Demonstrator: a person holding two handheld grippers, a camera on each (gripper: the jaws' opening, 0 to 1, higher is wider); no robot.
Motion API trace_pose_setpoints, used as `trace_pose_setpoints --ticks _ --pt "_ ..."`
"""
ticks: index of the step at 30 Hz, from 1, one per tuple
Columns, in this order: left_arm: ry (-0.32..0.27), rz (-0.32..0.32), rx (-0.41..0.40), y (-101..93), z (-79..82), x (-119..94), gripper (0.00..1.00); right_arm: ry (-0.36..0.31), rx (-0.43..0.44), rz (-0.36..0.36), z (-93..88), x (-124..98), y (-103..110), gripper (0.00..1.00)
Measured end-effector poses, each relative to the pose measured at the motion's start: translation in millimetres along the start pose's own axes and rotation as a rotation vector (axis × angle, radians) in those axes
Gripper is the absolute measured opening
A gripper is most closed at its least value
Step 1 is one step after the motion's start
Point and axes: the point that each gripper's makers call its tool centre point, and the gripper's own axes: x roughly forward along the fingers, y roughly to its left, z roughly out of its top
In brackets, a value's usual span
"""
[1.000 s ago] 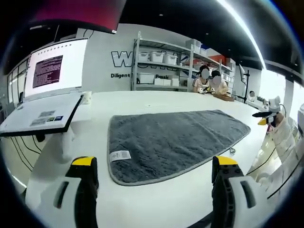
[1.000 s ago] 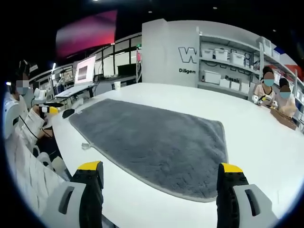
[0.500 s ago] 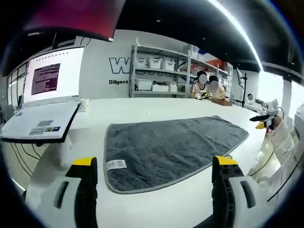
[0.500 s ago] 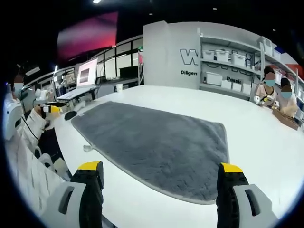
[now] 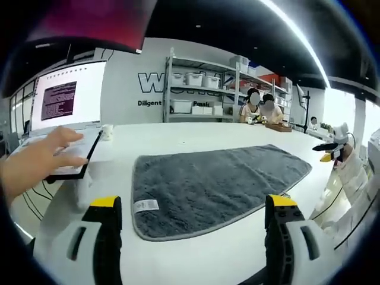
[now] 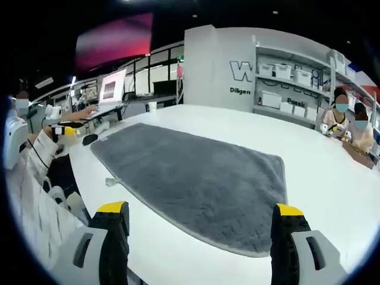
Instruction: Open the folded towel by lifting each exposed corner and separating the folded layers until the towel lies flat within the target outline without major curled edges
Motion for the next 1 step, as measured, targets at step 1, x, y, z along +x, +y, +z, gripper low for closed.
trace_pose_setpoints --ticks 1 --pt "0.0 -0.001 -0.001 0.0 -0.5 0.7 0.99 0.002 0.001 0.001 -1.0 -0.2 0.2 0.99"
